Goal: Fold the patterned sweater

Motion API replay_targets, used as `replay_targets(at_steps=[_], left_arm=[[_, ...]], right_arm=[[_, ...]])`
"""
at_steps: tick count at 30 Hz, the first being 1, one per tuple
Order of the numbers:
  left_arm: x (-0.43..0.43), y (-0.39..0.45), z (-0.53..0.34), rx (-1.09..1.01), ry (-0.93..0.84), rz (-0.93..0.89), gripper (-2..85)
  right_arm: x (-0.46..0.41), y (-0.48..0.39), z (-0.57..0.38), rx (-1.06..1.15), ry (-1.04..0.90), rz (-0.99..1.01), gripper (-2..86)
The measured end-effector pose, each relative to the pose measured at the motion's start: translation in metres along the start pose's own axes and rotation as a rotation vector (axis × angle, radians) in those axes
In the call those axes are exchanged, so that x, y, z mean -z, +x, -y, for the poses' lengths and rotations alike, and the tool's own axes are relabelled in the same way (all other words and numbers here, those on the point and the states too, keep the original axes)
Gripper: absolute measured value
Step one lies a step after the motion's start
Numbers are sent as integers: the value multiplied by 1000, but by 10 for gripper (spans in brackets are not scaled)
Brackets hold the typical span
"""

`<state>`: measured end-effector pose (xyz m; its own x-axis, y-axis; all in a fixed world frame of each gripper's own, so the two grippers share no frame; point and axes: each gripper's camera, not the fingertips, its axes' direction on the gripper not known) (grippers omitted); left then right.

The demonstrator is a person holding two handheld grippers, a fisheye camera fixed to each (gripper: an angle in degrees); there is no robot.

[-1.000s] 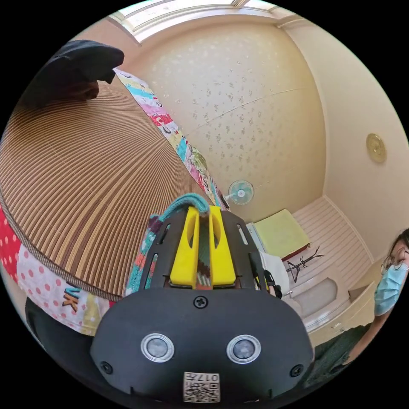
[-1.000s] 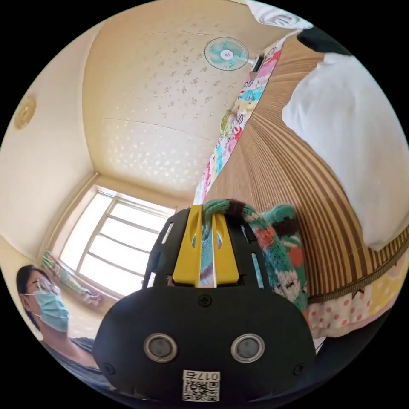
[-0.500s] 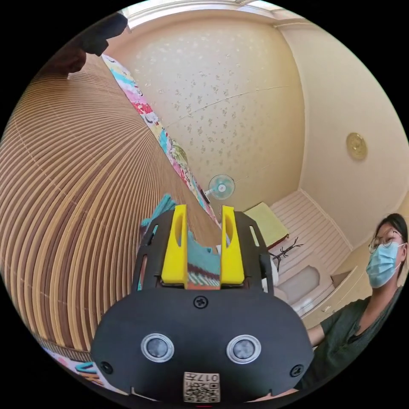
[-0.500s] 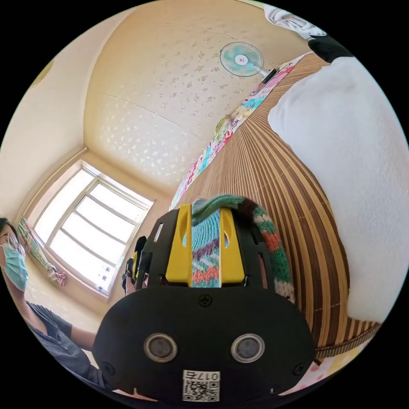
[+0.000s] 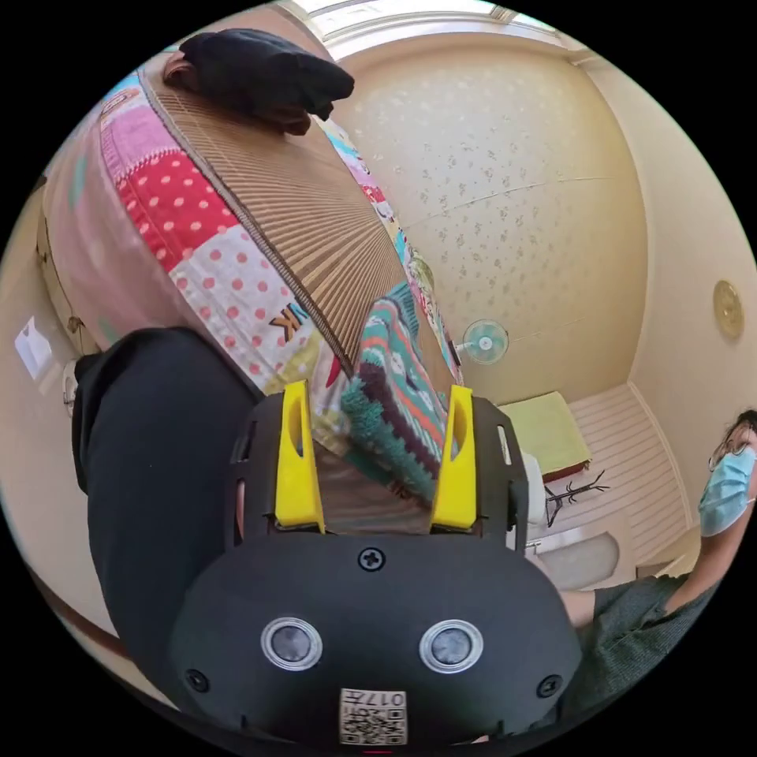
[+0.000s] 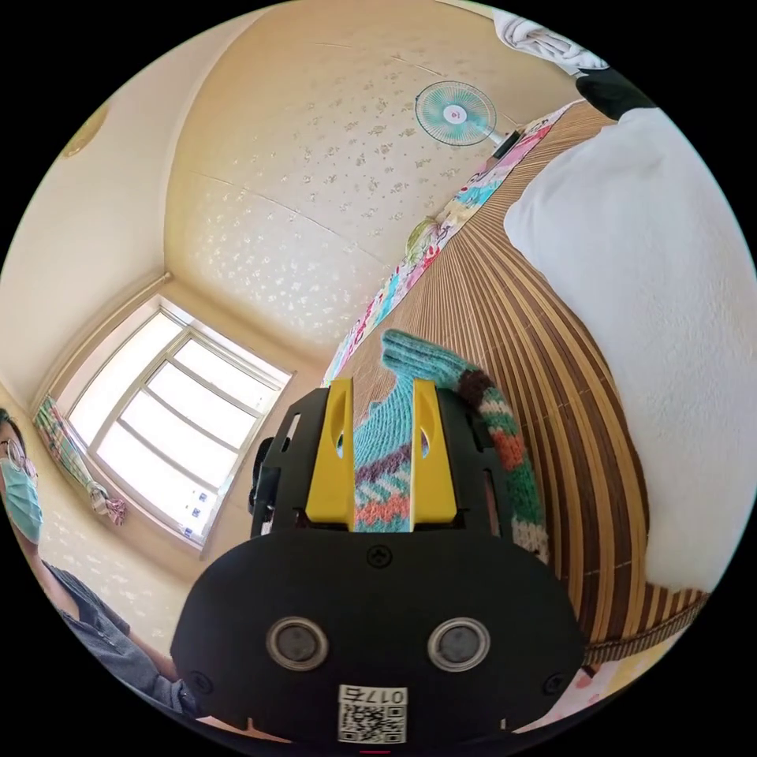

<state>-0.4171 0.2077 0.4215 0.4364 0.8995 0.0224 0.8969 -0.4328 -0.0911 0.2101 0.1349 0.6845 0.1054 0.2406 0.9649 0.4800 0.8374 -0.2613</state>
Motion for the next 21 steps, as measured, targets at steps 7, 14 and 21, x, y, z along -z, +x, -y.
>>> replay_targets(at_steps=[7, 14, 21], left_arm=[[-16, -37, 14, 115, -20, -83, 109], [-2, 23, 31, -77, 38, -381, 82], [-101, 206, 17, -422, -145, -595, 79]], right_arm=[[-3, -146, -60, 342, -7, -270, 70], [-125, -167, -153, 653, -520, -508, 12], [-80, -151, -103, 444, -557, -361, 6]])
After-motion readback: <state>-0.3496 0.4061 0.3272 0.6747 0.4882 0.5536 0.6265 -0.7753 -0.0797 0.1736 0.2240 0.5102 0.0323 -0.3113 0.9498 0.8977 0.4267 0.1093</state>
